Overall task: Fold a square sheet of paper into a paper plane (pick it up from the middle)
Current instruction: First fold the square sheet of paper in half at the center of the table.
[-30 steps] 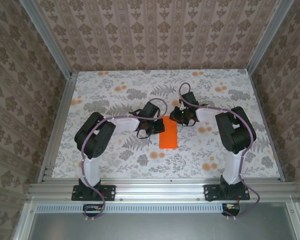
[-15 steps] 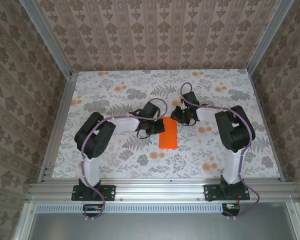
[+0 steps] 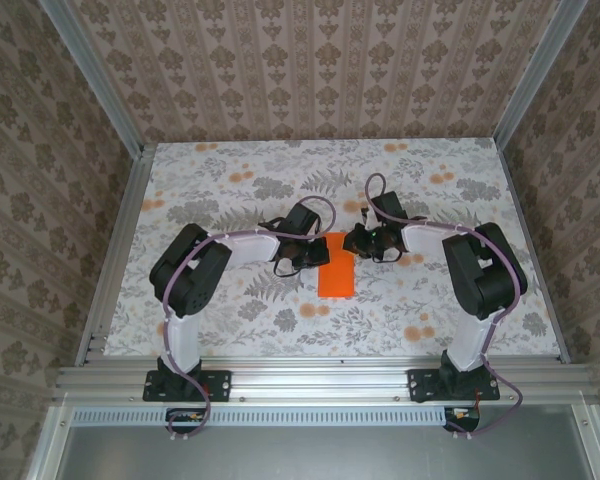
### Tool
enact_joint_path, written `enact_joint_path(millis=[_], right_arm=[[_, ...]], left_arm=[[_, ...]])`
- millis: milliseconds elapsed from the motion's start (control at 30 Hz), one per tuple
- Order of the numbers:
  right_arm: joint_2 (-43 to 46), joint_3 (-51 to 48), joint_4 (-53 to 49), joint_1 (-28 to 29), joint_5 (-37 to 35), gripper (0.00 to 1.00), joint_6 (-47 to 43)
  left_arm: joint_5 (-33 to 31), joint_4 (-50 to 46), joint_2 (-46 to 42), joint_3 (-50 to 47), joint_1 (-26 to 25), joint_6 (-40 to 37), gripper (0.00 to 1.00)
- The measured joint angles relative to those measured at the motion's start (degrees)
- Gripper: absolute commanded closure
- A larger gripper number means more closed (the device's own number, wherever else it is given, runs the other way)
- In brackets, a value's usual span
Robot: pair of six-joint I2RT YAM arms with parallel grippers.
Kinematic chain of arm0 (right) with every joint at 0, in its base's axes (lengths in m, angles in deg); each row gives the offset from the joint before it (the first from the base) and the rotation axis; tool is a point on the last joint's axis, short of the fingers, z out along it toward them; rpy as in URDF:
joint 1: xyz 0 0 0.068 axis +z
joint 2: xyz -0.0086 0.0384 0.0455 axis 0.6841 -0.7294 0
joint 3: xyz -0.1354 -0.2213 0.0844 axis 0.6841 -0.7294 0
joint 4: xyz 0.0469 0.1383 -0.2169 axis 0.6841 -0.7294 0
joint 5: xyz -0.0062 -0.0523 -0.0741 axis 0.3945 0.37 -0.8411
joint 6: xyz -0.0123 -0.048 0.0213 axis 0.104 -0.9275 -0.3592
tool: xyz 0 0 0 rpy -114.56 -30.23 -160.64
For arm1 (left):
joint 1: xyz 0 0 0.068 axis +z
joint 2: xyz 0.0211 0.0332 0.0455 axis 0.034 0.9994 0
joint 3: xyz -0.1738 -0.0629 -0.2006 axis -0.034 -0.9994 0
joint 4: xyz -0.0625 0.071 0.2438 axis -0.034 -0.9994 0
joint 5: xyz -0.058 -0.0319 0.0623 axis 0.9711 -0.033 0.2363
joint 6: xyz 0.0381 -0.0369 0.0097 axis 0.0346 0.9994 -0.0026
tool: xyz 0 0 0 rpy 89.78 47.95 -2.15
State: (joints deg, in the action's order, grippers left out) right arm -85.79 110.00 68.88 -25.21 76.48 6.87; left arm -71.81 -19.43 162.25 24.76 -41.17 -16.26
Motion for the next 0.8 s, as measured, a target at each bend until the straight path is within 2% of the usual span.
enact_joint_path(millis=[333, 533, 800], right_arm=[[-0.81, -0.66, -3.69, 0.09, -0.35, 0.87, -1.33], [2.36, -1.14, -5.27, 1.18, 2.19, 0.87, -2.58], [6.01, -10.25, -4.17, 2.80, 4.26, 0.87, -2.08]], left_arm=[[-0.09, -0.20, 0.00, 0.09, -0.04, 0.00, 0.93], [-0.28, -0.20, 0.00, 0.11, -0.04, 0.00, 0.93], [-0.50, -0.22, 0.00, 0.13, -0.13, 0.04, 0.93]])
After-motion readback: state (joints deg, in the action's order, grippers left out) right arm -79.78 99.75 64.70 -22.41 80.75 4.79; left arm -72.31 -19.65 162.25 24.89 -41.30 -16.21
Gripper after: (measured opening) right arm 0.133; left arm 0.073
